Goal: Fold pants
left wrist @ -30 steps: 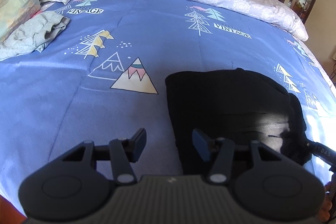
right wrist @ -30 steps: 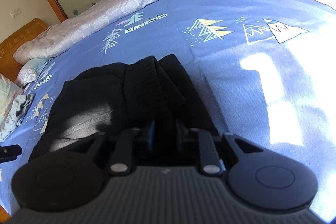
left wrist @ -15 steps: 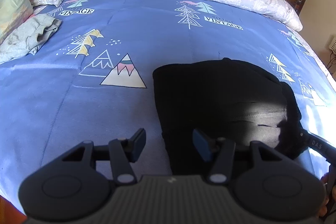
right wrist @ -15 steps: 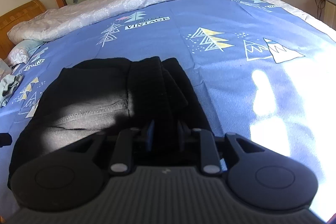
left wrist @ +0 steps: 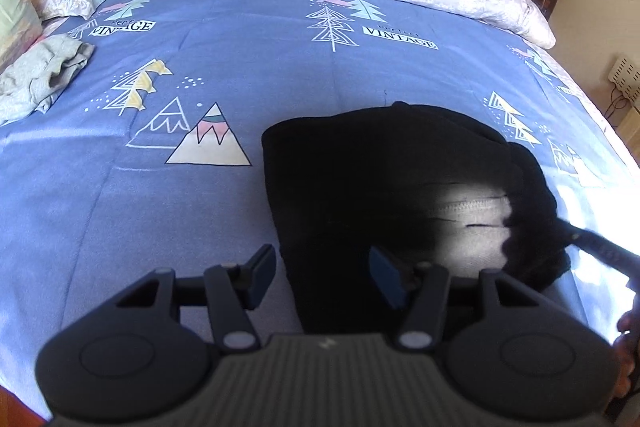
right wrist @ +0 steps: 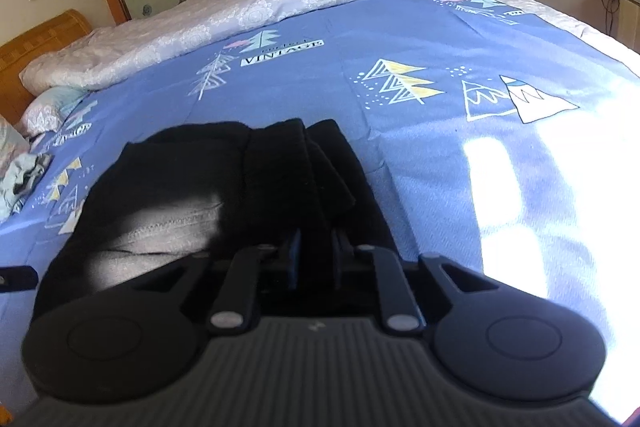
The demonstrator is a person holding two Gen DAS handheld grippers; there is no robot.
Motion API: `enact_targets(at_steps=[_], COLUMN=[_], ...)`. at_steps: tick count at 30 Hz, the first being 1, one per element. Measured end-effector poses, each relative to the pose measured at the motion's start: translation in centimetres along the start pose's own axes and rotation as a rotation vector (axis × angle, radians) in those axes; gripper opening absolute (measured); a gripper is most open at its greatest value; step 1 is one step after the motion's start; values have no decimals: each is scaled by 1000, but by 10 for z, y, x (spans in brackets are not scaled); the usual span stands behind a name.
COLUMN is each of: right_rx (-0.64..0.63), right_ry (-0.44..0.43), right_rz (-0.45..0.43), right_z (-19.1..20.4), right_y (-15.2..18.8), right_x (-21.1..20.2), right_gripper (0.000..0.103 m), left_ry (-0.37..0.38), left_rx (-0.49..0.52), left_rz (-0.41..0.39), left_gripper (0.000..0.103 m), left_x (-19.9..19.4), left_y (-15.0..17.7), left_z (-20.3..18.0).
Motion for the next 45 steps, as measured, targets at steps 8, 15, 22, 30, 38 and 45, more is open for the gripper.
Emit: enact_targets(at_steps=[8,15,22,30,38,45], right_rx=[53,109,158,218,223,110], right_ry=[141,-16,-62,-112,-193,-177], right_rz=[31,-4,3,-16,45,81], right_z=[-41,-30,-33,-50,-43,-14], right_y=[2,-2,-4,-13,-11,-5], right_x=[6,-8,-8,-18,-4,9], right_gripper=[3,17,31,37,45,32], left_ry=[-35,-55,-60,-6,88,60], left_rx=[19,45,40,-17,-33,11], left_rz=[28,17,16,21,52,84], left_gripper=[54,56,57,58,60,59], left_x=[15,14,14,10,10,29], left_y=[5,7,7,1,4,17], left_z=[-5,-6,-4,8,1,-11])
Point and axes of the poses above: each gripper's, at about its wrist camera, not at the fingertips, and x roughly the way its jaws point, z to its left, y to its underside, the point moved 2 cm from there along x, roughly the way its jaws point
